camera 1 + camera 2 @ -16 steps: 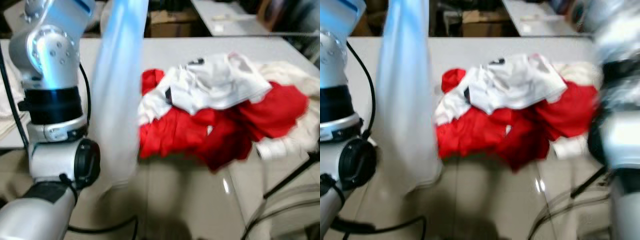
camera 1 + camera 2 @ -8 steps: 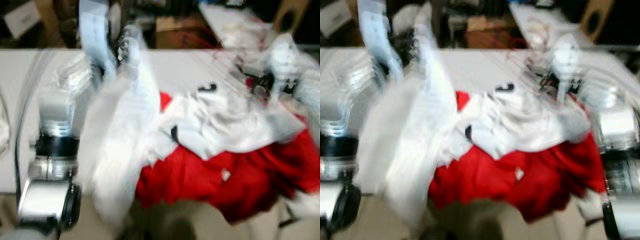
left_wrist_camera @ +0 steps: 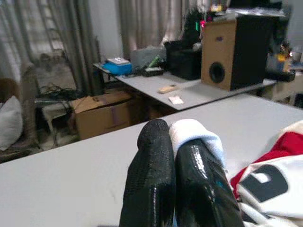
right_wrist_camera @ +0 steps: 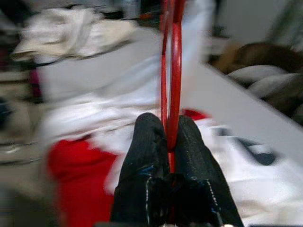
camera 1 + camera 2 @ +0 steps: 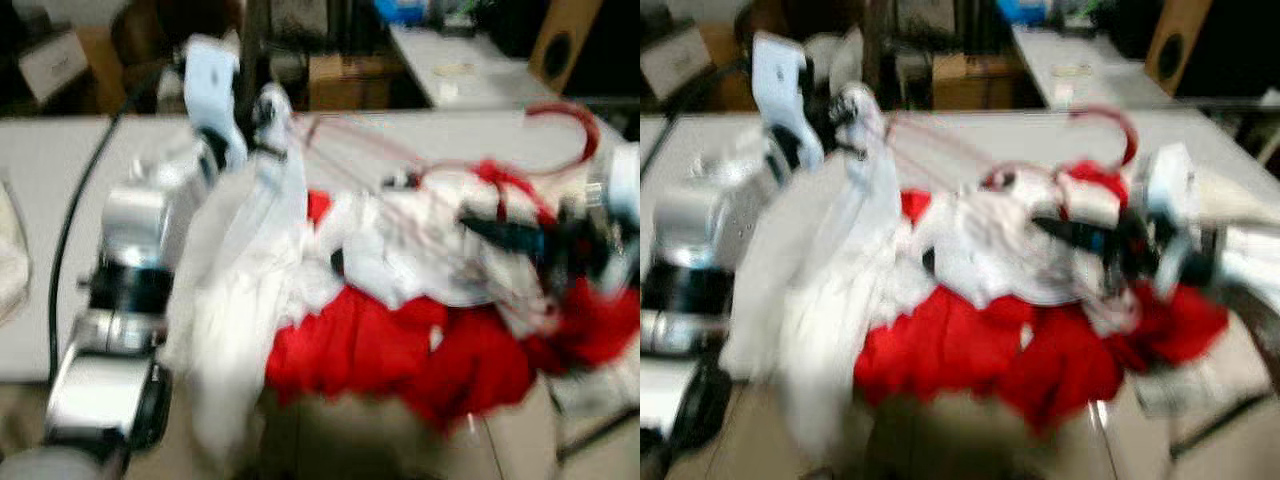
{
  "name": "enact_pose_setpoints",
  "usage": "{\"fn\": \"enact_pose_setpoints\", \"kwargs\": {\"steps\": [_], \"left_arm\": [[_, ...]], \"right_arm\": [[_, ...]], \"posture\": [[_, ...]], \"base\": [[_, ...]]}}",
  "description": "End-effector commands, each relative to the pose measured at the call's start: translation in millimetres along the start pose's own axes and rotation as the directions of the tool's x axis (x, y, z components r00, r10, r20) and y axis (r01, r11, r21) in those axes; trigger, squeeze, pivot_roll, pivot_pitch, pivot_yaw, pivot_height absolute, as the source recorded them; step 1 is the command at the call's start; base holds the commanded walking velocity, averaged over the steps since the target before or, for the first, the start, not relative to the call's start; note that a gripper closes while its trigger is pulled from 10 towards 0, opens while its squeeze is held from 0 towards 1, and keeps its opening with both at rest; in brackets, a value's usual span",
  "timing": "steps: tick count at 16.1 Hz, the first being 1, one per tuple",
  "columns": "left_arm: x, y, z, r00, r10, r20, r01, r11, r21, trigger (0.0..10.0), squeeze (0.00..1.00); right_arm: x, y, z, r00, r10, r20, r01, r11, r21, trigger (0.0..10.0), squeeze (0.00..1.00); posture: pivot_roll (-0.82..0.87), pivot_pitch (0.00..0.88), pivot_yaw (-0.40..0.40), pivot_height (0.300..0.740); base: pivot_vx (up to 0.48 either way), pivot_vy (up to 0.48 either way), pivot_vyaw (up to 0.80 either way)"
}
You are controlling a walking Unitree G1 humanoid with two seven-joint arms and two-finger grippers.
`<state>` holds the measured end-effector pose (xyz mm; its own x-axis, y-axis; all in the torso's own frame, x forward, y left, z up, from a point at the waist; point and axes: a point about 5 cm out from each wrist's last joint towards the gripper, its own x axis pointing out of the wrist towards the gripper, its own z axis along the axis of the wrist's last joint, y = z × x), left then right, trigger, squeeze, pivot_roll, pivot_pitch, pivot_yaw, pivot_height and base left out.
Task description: Hang hanger
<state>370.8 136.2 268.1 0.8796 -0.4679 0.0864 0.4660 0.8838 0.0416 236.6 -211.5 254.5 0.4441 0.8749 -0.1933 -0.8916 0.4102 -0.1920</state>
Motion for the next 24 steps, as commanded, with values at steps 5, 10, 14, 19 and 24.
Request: {"fn": "enact_pose_setpoints", "kwargs": {"steps": [5,10,14,19,24], "left_arm": [[3.8,12.7,38.8,0.991,-0.01,0.133,0.019,0.997,-0.068,0.0,0.0],[-1.4,-16.8,109.8,0.904,-0.24,0.355,0.293,0.95,-0.105,0.0,0.0],[-7.7,-36.6,130.7,0.845,-0.35,0.405,0.416,0.906,-0.084,0.0,0.0],[-19.3,-38.4,148.5,0.79,-0.362,0.494,0.461,0.883,-0.091,0.0,0.0],[-34.9,-31.1,173.5,0.681,-0.312,0.663,0.502,0.858,-0.112,0.0,0.0]], "right_arm": [[30.3,3.9,-5.2,0.985,0.126,-0.117,-0.127,0.992,-0.003,10.0,0.0],[82.3,-16.5,-9.8,0.983,0.122,-0.14,-0.124,0.992,-0.004,10.0,0.0],[118.0,-31.9,-11.0,0.988,0.081,-0.129,-0.082,0.997,-0.005,10.0,0.0],[112.3,-111.7,9.2,0.891,-0.418,-0.178,0.356,0.886,-0.297,10.0,0.0],[31.4,-172.3,109.3,0.48,-0.846,0.23,0.712,0.224,-0.665,10.0,0.0]], "posture": [[-0.06,0.0,0.047,0.74],[-0.05,0.0,0.027,0.74],[-0.03,0.0,0.014,0.74],[-0.03,0.0,0.006,0.74],[-0.03,0.0,-0.002,0.74]], "base": [[0.0,0.0,0.0],[0.0,0.0,0.0],[0.0,0.0,0.0],[0.0,0.0,0.0],[0.0,0.0,0.0]]}}
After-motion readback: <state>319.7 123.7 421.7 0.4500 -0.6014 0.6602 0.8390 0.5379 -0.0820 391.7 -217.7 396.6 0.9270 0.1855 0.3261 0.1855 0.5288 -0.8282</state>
